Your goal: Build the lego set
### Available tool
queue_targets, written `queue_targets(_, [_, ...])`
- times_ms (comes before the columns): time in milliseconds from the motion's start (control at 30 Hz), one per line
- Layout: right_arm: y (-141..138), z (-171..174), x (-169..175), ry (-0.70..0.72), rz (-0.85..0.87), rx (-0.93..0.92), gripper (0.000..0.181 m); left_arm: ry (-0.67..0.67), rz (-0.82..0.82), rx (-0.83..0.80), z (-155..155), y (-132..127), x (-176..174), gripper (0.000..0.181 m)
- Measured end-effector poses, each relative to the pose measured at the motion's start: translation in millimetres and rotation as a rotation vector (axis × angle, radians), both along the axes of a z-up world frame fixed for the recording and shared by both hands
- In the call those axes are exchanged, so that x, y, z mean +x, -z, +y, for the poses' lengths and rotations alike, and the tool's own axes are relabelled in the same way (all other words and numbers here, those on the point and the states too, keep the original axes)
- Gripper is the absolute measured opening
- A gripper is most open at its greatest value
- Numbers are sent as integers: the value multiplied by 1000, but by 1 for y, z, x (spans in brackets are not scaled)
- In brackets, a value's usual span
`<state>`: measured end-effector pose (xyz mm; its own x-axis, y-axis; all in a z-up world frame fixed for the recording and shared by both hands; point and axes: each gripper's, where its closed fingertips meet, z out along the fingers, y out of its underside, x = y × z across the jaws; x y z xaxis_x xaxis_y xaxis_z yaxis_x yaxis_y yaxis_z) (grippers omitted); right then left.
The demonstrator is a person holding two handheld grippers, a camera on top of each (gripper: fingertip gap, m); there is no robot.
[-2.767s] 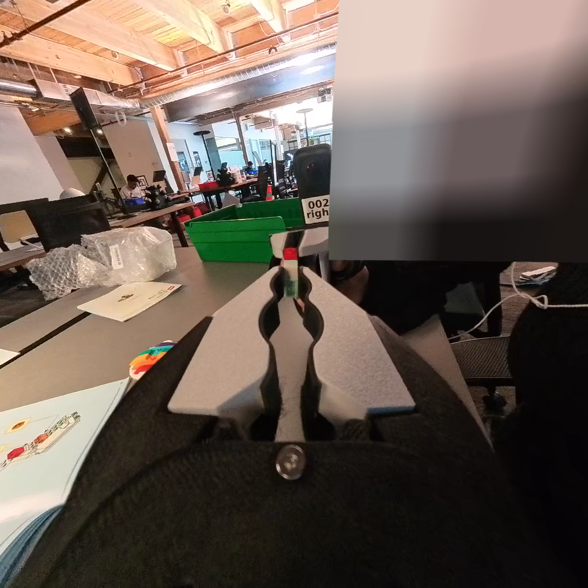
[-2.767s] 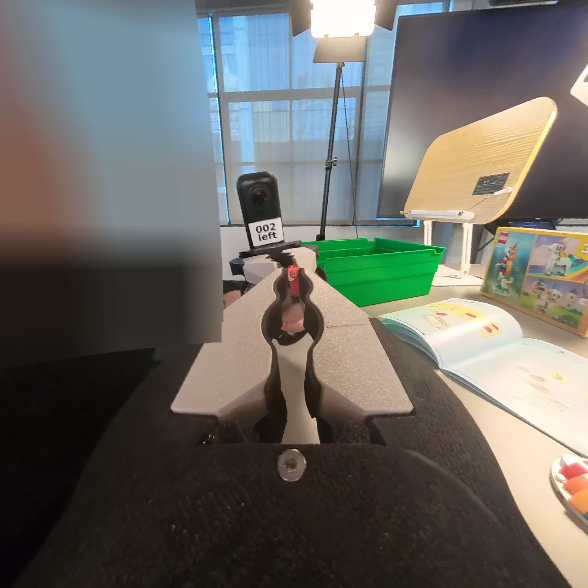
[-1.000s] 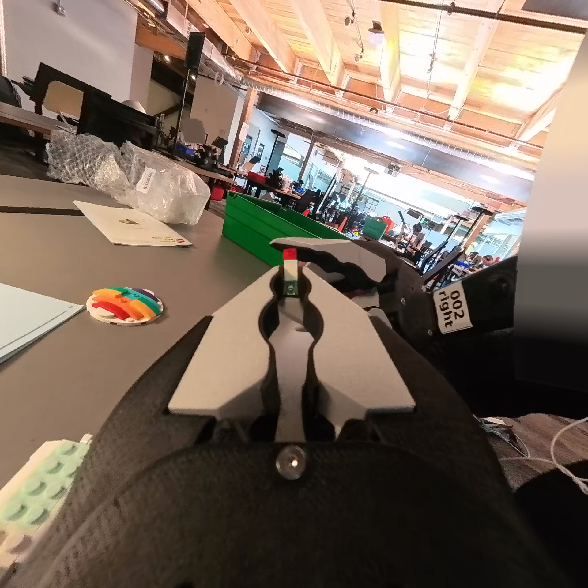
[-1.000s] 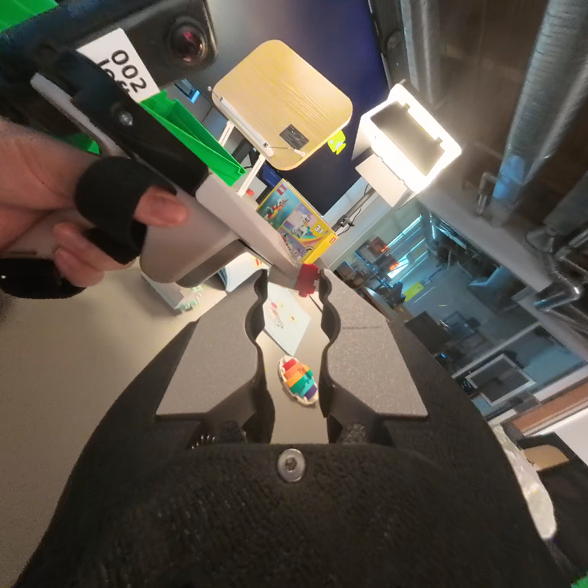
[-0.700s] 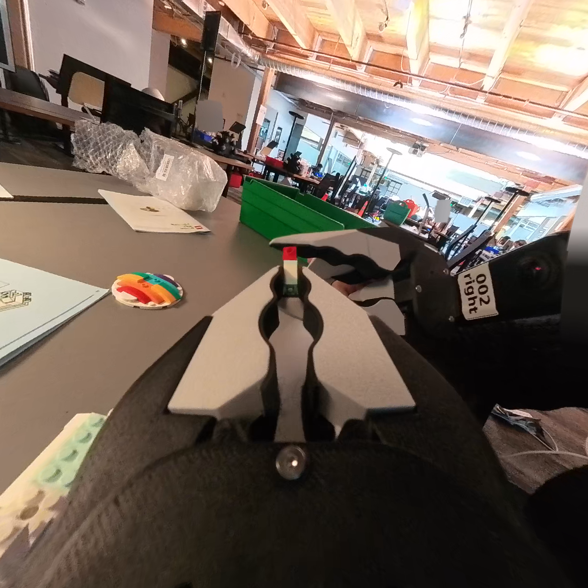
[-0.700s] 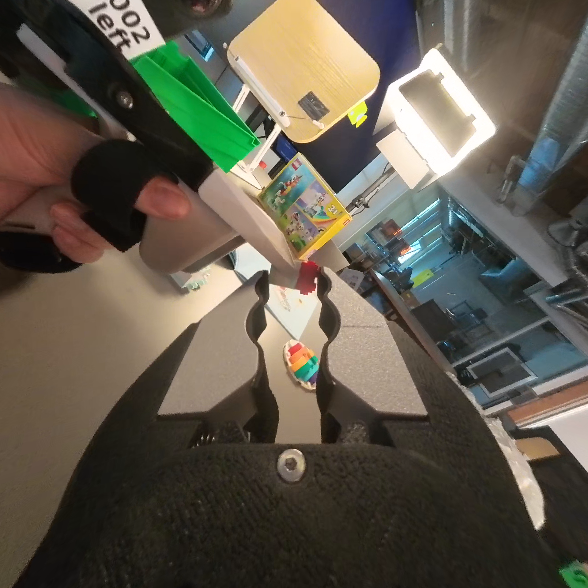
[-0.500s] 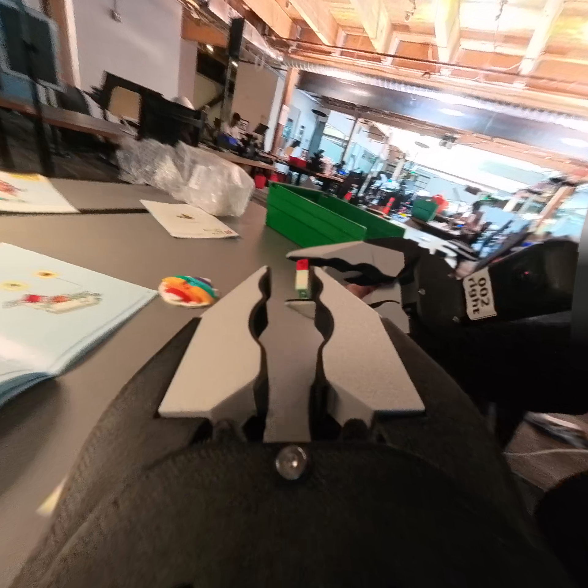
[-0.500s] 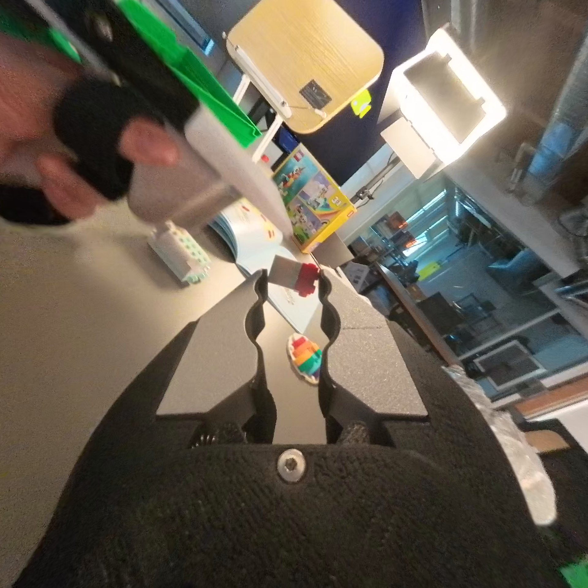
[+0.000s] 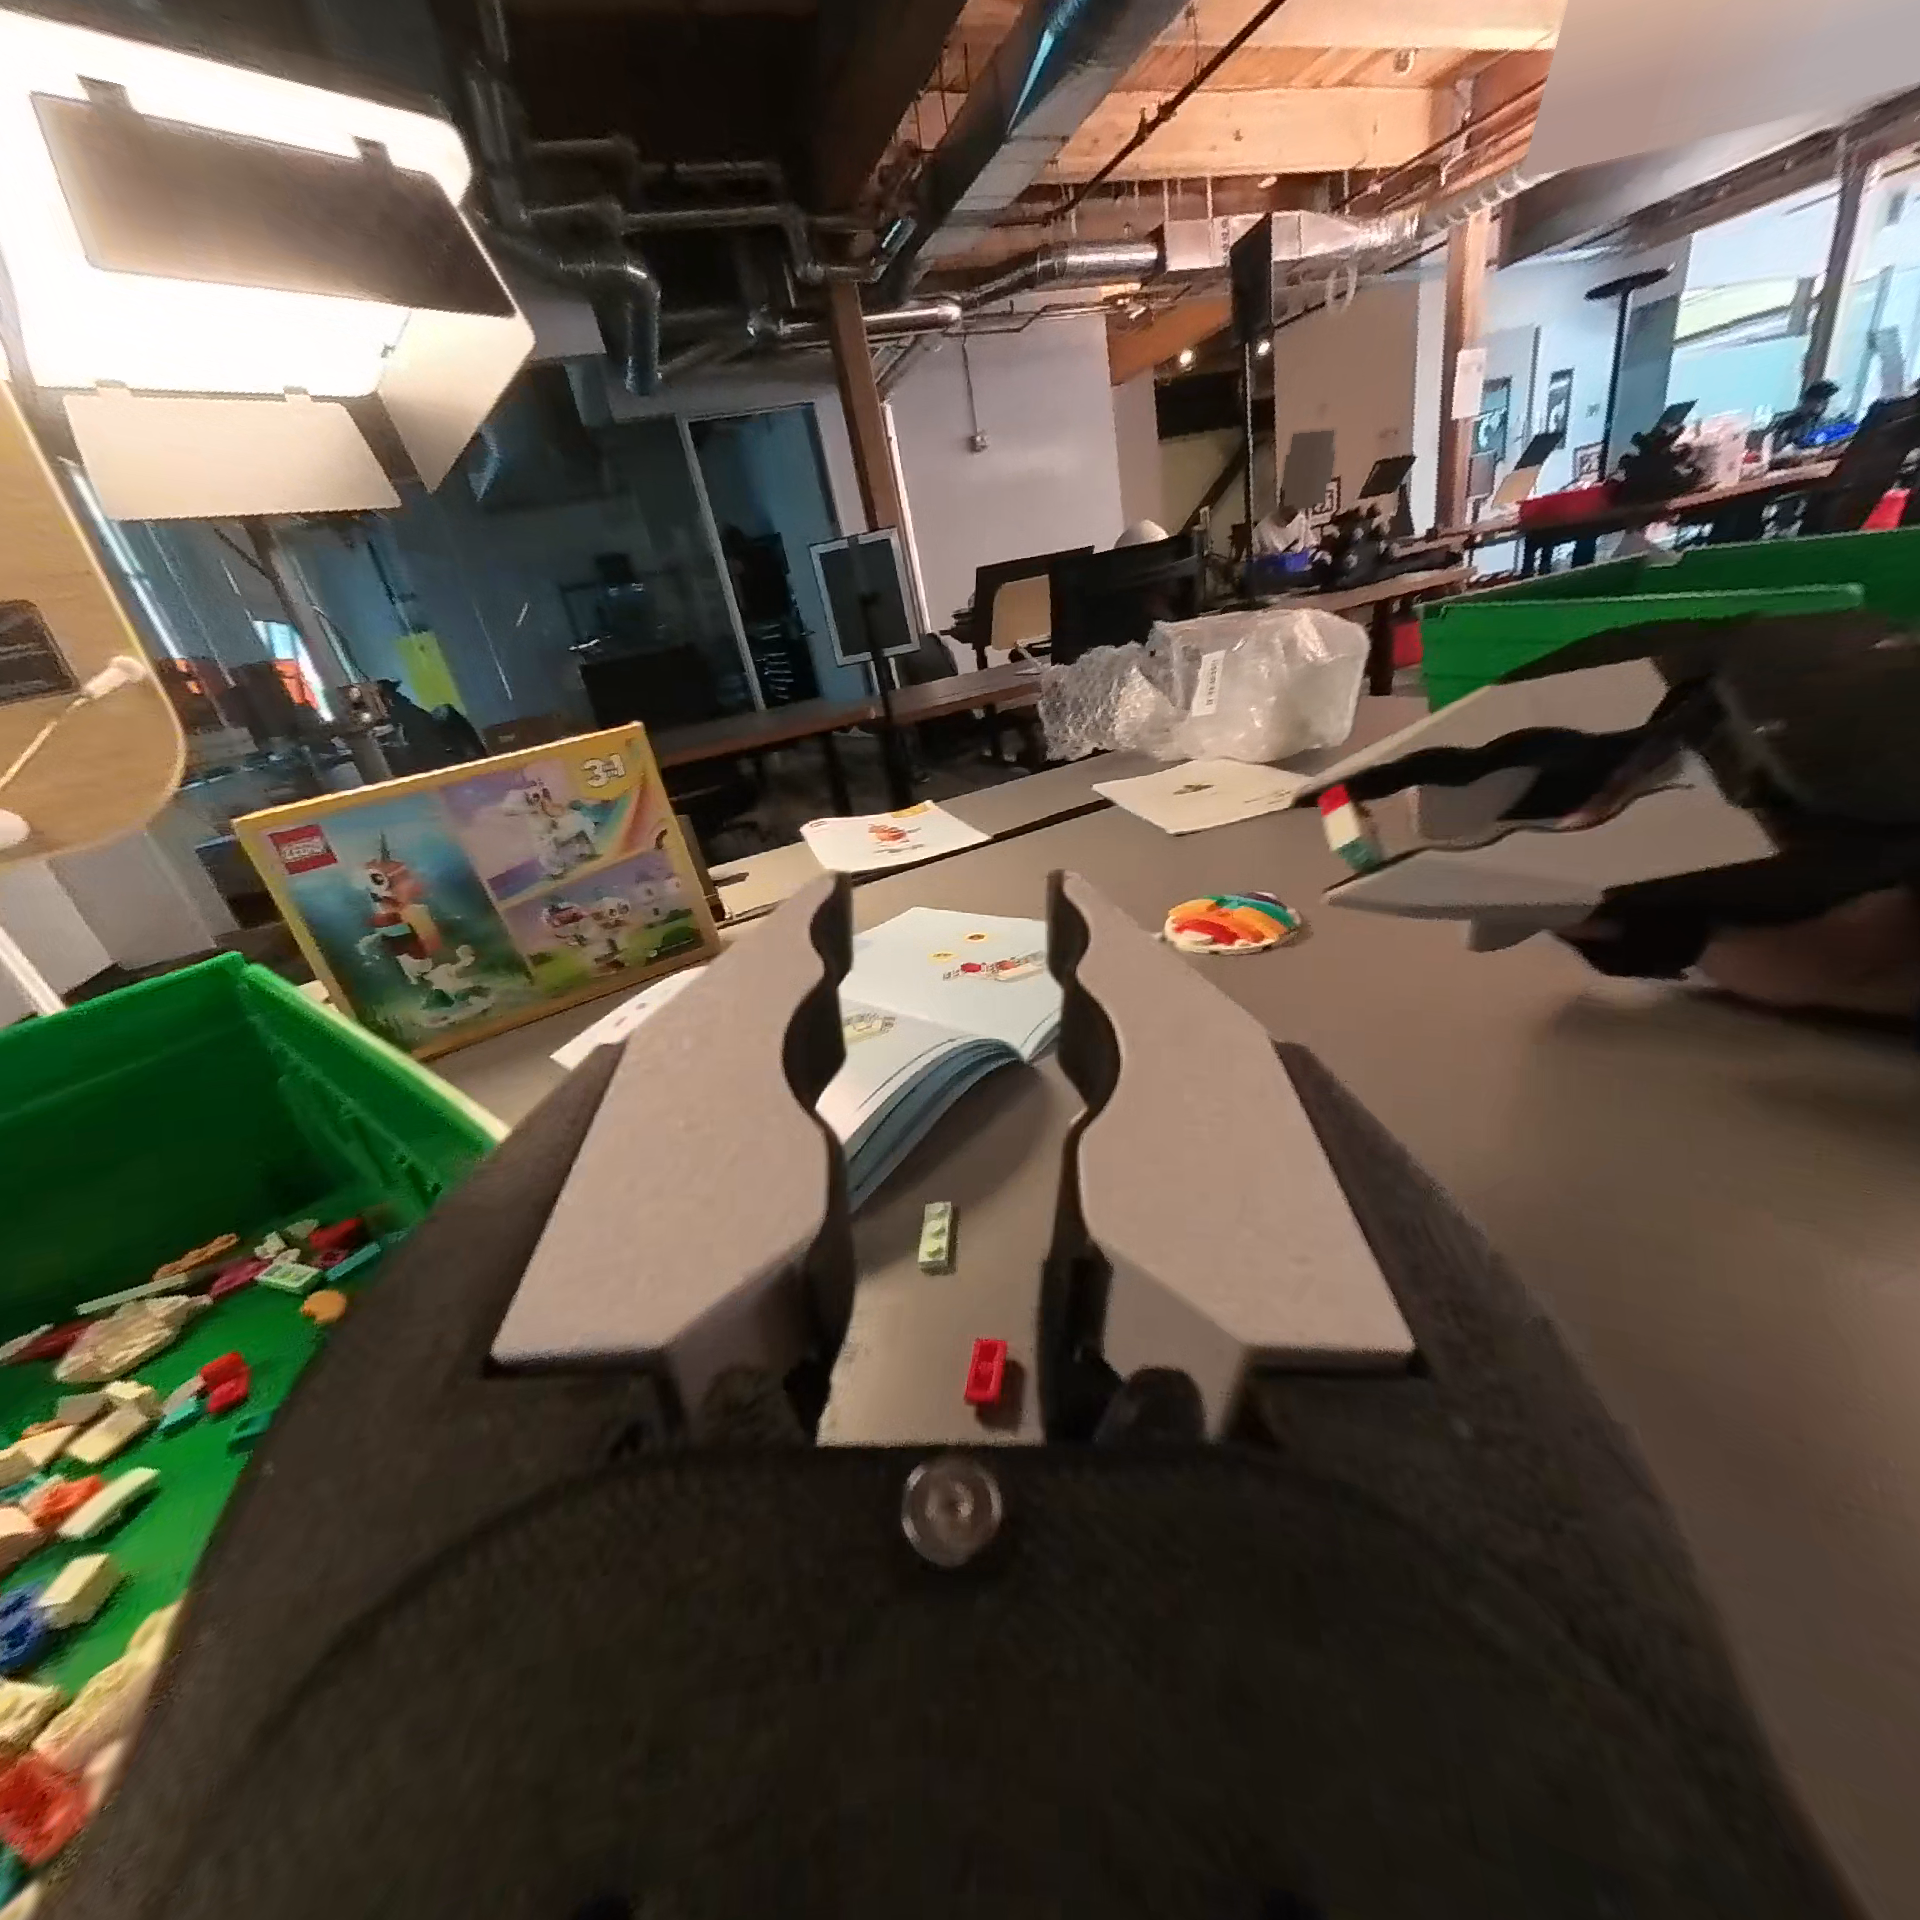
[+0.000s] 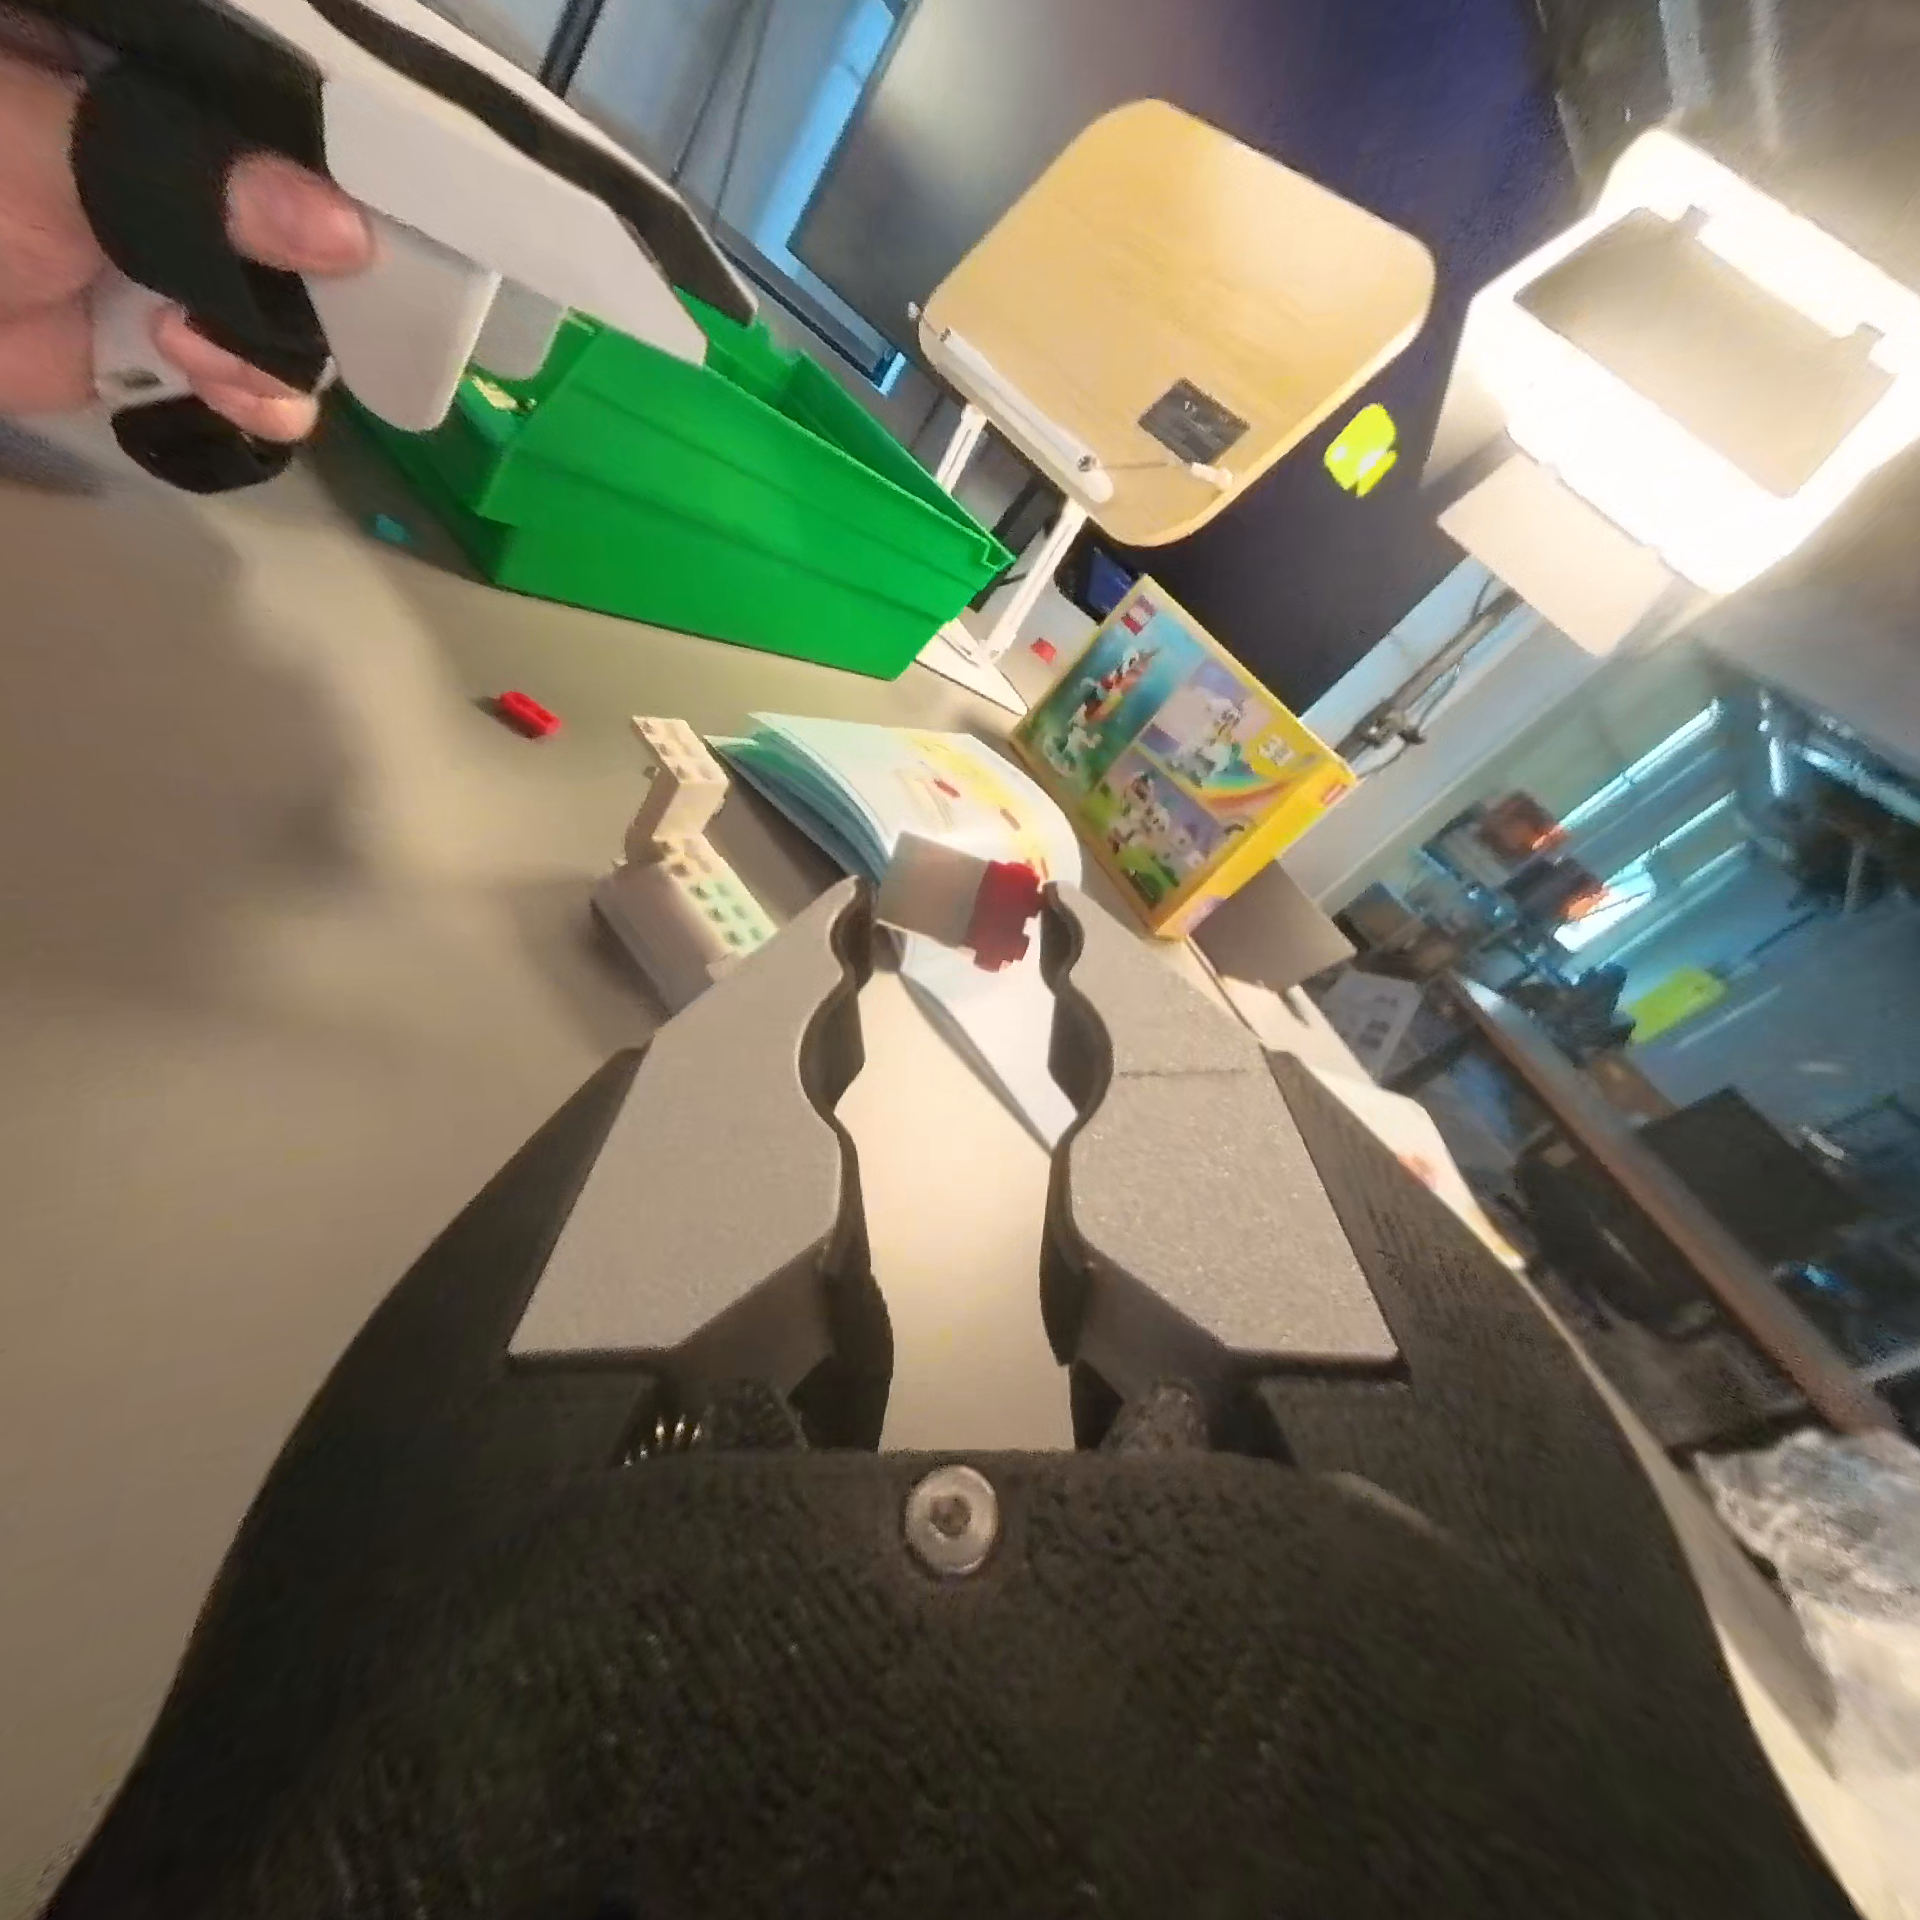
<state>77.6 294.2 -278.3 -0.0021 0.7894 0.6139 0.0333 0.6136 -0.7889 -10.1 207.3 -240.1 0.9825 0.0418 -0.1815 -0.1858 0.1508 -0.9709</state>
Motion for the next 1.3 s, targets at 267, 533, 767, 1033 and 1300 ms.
queue_targets(267, [-8, 7, -15, -26, 48, -16, 30, 29, -29, 23, -2, -3, 3, 36])
queue_targets(533, [-8, 13, -18, 20, 58, 15, 31, 112, -101, 4, -2, -1, 11, 37])
queue_targets(767, [-10, 10, -27, 28, 73, 23, 31, 174, -215, 5, -5, 0, 10, 38])
queue_targets(1033, [-10, -12, -31, -46, 81, 99, 31, 172, -156, -44, 4, 5, 18, 39])
queue_targets(1300, [-11, -40, -24, -182, 98, 170, 31, 344, -216, -284, 35, 31, 65, 40])
